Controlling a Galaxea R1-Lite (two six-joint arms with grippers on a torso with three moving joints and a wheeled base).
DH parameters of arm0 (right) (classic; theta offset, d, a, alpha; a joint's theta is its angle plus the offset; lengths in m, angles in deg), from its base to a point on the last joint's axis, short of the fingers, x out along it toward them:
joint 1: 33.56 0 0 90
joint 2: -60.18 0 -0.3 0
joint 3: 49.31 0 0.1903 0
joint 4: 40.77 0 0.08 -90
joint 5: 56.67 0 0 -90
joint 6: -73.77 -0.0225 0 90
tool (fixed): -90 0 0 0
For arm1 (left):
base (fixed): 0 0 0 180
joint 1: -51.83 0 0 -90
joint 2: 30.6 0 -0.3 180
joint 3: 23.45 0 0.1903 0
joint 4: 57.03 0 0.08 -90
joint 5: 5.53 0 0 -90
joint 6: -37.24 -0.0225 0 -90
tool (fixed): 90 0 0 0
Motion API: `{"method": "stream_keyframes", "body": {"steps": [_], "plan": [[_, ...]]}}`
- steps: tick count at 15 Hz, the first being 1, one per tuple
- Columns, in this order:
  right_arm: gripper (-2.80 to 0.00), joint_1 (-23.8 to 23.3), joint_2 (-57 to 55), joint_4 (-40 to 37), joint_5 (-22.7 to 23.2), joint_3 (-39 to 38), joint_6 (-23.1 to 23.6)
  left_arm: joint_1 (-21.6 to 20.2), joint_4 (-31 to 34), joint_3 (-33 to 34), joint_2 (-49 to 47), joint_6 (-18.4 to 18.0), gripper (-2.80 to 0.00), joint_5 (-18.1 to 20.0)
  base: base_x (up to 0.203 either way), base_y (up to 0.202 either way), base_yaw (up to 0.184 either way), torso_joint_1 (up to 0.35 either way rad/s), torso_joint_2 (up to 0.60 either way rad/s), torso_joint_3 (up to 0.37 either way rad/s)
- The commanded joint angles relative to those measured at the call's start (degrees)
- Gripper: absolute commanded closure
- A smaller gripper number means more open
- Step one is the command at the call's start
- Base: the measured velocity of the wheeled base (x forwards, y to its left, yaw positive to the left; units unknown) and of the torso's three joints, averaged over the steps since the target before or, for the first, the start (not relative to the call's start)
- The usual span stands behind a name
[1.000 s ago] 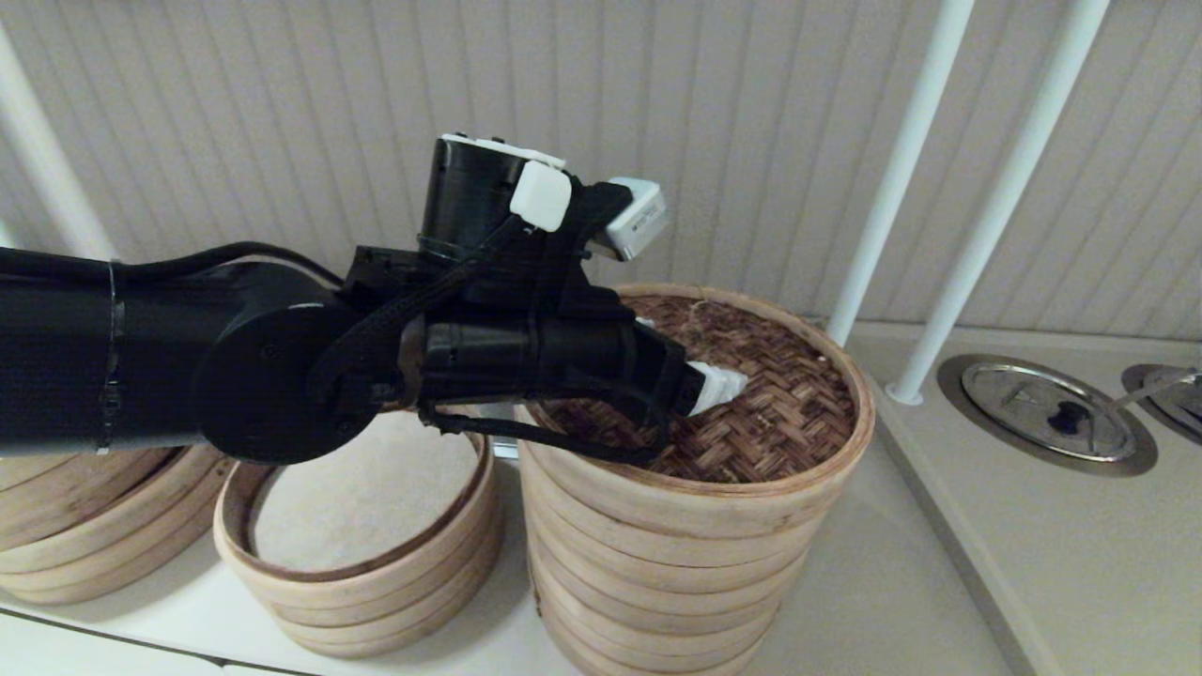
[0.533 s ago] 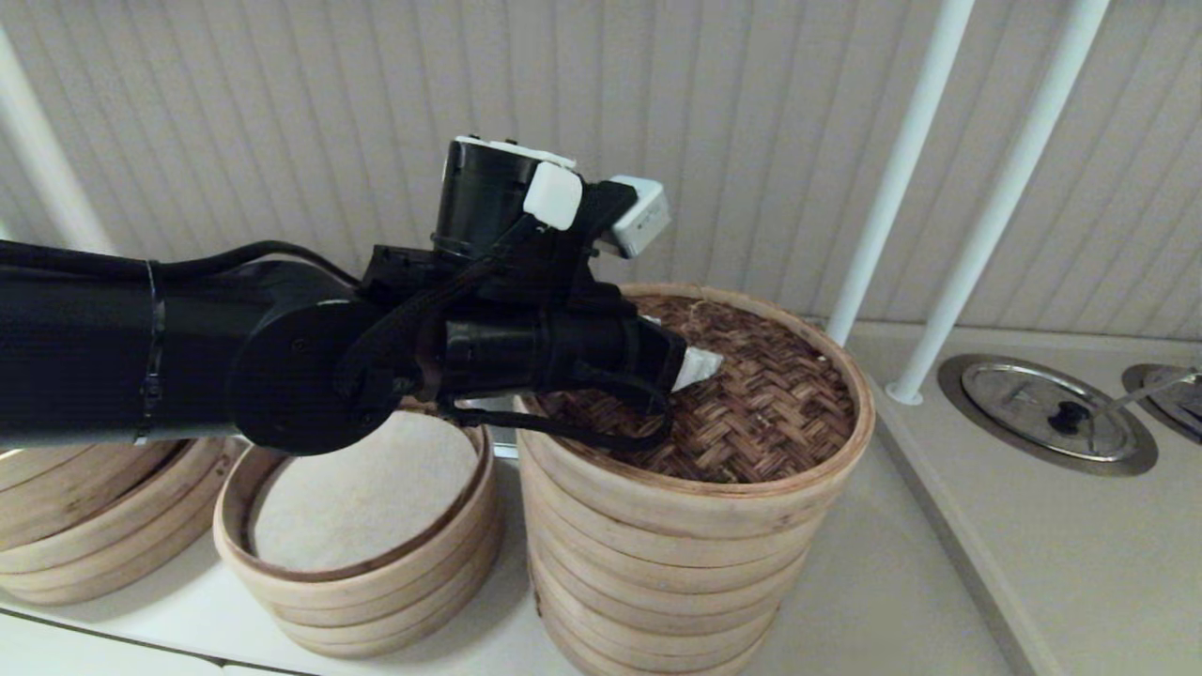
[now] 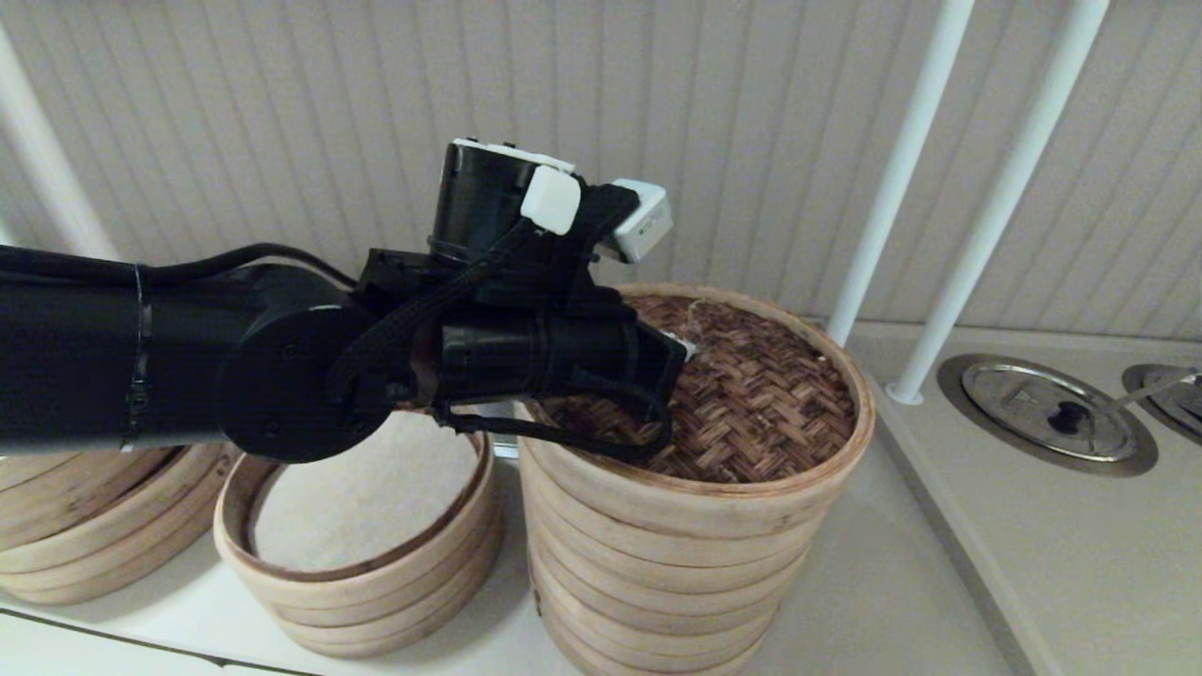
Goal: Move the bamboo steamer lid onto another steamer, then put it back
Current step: Pick up the steamer
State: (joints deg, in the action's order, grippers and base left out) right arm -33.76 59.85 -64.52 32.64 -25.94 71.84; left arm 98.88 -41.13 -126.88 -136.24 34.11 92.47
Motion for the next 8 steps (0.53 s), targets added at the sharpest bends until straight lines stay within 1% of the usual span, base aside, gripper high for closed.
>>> {"method": "stream_keyframes", "body": {"steps": [1, 3, 5, 8], "plan": [[0.0, -0.1, 0.0, 0.0, 0.0, -0.1, 0.0, 0.0, 0.0, -0.3, 0.0, 0.1, 0.0, 0.0, 0.0, 0.0, 0.0, 0.0, 0.0, 0.0], [0.0, -0.1, 0.0, 0.0, 0.0, -0.1, 0.0, 0.0, 0.2, -0.3, 0.2, 0.1, 0.0, 0.0, 0.0, 0.0, 0.0, 0.0, 0.0, 0.0], [0.0, -0.1, 0.0, 0.0, 0.0, -0.1, 0.0, -0.1, 0.3, -1.3, 0.6, 0.0, 0.0, -1.8, 0.0, 0.0, 0.0, 0.0, 0.0, 0.0], [0.0, -0.1, 0.0, 0.0, 0.0, -0.1, 0.0, -0.1, 0.5, -1.9, 2.0, 0.0, 0.0, -2.3, 0.0, 0.0, 0.0, 0.0, 0.0, 0.0]]}}
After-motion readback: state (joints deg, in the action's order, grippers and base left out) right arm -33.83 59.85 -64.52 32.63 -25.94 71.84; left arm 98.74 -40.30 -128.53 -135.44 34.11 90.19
